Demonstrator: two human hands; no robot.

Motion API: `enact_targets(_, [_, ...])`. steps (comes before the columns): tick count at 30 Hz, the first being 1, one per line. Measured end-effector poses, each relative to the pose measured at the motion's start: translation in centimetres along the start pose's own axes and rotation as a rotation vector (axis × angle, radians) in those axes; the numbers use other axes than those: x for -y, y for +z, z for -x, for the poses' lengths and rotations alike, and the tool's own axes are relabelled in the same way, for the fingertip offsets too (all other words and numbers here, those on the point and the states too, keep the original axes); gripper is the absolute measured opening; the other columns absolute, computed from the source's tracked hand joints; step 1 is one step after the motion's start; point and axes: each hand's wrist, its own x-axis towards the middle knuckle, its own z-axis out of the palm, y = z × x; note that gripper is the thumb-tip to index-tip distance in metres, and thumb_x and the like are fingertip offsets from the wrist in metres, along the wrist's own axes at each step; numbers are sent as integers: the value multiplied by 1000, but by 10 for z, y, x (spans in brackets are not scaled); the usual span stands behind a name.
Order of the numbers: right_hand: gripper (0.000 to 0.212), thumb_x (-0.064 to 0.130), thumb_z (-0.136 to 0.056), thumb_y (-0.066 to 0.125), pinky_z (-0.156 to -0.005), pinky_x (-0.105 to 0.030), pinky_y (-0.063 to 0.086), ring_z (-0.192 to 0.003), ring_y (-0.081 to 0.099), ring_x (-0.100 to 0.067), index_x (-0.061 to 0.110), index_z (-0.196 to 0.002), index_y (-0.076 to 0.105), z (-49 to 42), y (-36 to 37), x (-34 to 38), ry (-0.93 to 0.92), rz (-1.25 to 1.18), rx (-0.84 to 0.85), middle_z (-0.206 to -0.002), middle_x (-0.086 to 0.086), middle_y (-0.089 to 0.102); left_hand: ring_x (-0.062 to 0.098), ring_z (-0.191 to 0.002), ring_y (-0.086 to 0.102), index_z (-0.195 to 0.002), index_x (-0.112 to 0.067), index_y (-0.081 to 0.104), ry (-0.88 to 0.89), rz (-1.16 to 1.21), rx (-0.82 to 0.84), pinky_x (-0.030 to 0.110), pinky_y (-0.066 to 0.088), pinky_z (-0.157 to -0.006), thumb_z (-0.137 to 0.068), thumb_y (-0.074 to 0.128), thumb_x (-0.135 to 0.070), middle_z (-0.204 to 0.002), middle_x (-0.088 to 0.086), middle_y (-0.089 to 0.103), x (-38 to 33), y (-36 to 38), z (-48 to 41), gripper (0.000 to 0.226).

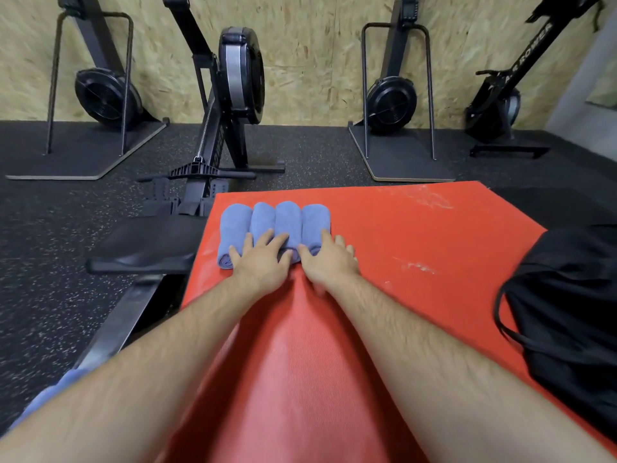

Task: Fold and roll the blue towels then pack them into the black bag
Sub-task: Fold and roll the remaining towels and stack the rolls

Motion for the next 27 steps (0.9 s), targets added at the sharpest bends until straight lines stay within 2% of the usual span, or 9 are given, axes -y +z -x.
enact_targets(4, [58,54,-96,42,-104,-44,33,-129,39,-35,25,-146,40,42,-7,6,-170,136,-99,-147,-8,41,25,-150,18,-147,-39,39,59,19,-70,58,13,-117,-100,40,-44,-161,-6,28,0,-14,32,47])
enact_targets(8, [48,40,-97,46,-100,-45,38,-127,43,-33,26,-143,45,98,5,24,-377,204,-150,-144,-4,46,19,-144,31,-146,-35,43,141,-17,-160,47,21,-115,-99,43,-39,-156,-5,37,22,-28,83,47])
enact_targets(12, [46,35,-98,44,-95,-44,41,-121,48,-31,25,-143,46,146,30,55,-493,203,-118,-139,-4,51,18,-139,41,-144,-32,47,157,-105,-181,43,32,-110,-90,31,-46,-151,-4,45,67,-43,136,58])
enact_targets(16, [45,33,-96,45,-91,-44,44,-114,53,-33,21,-139,48,187,63,95,-616,199,-60,-129,-6,56,16,-141,40,-147,-31,44,84,-123,-167,43,36,-108,-96,38,-45,-153,-4,43,122,-61,182,53])
enact_targets(21, [44,31,-93,47,-89,-43,44,-110,54,-33,19,-135,49,230,108,152,-779,234,31,-122,-7,59,21,-139,43,-150,-27,36,-45,-123,-62,47,41,-106,-99,40,-44,-153,-4,42,195,-85,236,54])
enact_targets(27, [46,30,-95,47,-91,-41,41,-115,50,-31,19,-140,42,271,171,203,-866,251,217,-130,-5,54,26,-138,42,-154,-31,23,-224,-118,129,47,35,-109,-101,42,-45,-153,1,40,279,-95,283,59])
